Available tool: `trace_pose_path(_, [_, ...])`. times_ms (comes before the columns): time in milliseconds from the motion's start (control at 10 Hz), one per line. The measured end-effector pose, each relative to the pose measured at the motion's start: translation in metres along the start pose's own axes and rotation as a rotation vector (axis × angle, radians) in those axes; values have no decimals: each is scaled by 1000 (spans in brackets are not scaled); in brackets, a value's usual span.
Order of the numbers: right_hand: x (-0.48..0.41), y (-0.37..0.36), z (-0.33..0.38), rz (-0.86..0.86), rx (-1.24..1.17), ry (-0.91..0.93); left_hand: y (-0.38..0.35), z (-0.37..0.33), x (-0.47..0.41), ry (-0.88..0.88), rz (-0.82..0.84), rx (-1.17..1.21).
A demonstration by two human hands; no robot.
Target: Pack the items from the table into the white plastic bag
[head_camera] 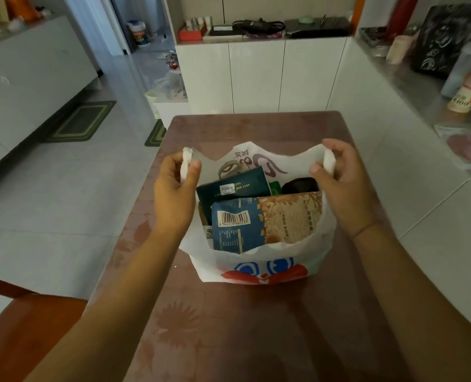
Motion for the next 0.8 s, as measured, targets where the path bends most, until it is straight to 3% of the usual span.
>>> trace_pose_path(100, [20,1,-16,-105,137,42,-1,19,21,4,30,-65])
trace_pose_path(200, [36,-1,-50,-58,332,-120,-12,37,51,24,99,-193])
trace_pose_path(300, [44,-14,-81,100,299,-277,-28,52,63,32,182,-414])
trace_pose_path(600, [41,-23,-102,170,375,-339,-37,70,69,103,254,-405])
trace_pose_path(800, [37,-13,-84,154,236,-318,-27,60,72,130,174,-303])
Point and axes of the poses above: each hand's wrist, its own x-axis away from the middle knuckle, its own y-axis out of the back of the hand, z = x × y, the point moved 2 cm from there along -x, towards the middle knuckle, and after that the axes turned 10 degrees about -x, right-handed, at the moved point
